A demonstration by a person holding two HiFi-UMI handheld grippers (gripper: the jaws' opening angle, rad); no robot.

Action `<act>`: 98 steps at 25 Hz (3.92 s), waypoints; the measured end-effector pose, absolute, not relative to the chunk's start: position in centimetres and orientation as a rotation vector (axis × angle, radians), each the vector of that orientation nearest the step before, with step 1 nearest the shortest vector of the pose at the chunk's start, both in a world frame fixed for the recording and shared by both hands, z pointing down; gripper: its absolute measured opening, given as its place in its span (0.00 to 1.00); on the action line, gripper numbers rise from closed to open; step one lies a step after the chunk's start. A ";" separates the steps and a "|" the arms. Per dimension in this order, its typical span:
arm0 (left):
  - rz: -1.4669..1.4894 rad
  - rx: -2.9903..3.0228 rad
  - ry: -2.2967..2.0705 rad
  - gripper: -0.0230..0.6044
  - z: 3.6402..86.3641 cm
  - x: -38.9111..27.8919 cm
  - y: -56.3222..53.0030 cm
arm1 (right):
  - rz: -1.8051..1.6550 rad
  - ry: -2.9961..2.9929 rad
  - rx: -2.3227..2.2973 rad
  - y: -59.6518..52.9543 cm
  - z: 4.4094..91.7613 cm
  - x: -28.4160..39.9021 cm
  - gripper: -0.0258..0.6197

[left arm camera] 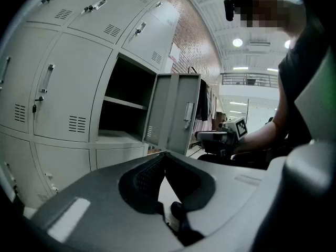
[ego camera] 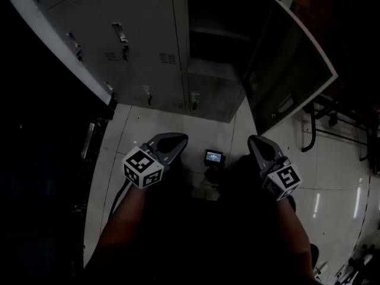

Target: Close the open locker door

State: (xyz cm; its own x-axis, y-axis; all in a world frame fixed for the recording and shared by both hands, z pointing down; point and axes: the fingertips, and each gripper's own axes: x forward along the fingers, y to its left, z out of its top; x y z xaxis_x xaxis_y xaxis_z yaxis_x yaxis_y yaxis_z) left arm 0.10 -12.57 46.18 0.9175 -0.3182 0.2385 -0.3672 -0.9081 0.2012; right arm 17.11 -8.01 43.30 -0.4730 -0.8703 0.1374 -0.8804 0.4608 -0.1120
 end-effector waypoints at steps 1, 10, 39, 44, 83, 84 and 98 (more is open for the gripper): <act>0.295 2.836 -0.516 0.06 46.2 0.1 -12.6 | 0.257 -2.629 1.583 -8.0 43.3 17.2 0.04; 0.295 2.835 -0.515 0.06 46.3 0.0 -12.5 | 0.186 -2.570 1.654 -7.6 42.6 18.5 0.04; 0.293 2.835 -0.511 0.06 46.2 0.3 -12.5 | -0.014 -2.615 1.729 -12.4 35.5 23.0 0.28; 0.286 2.833 -0.508 0.06 46.1 0.3 -12.6 | 0.011 -2.726 1.582 -13.0 34.9 19.2 0.28; 0.260 2.835 -0.488 0.06 46.1 0.7 -12.3 | 0.072 -2.505 1.723 -40.2 35.6 7.3 0.14; 0.259 2.835 -0.491 0.06 46.2 0.6 -12.3 | 0.073 -2.500 1.728 -40.6 35.5 7.3 0.14; 0.266 2.833 -0.492 0.06 46.2 0.7 -12.4 | 0.058 -2.452 1.791 -42.7 34.6 8.4 0.07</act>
State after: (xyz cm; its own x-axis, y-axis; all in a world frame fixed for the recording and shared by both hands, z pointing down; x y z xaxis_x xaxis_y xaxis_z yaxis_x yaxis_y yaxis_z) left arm 0.72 -12.38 46.18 0.9262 -0.3059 0.2206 -0.3521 -0.9109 0.2153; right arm 8.44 -42.67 34.64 -0.3008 -0.9477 0.1067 -0.9517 0.3056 0.0308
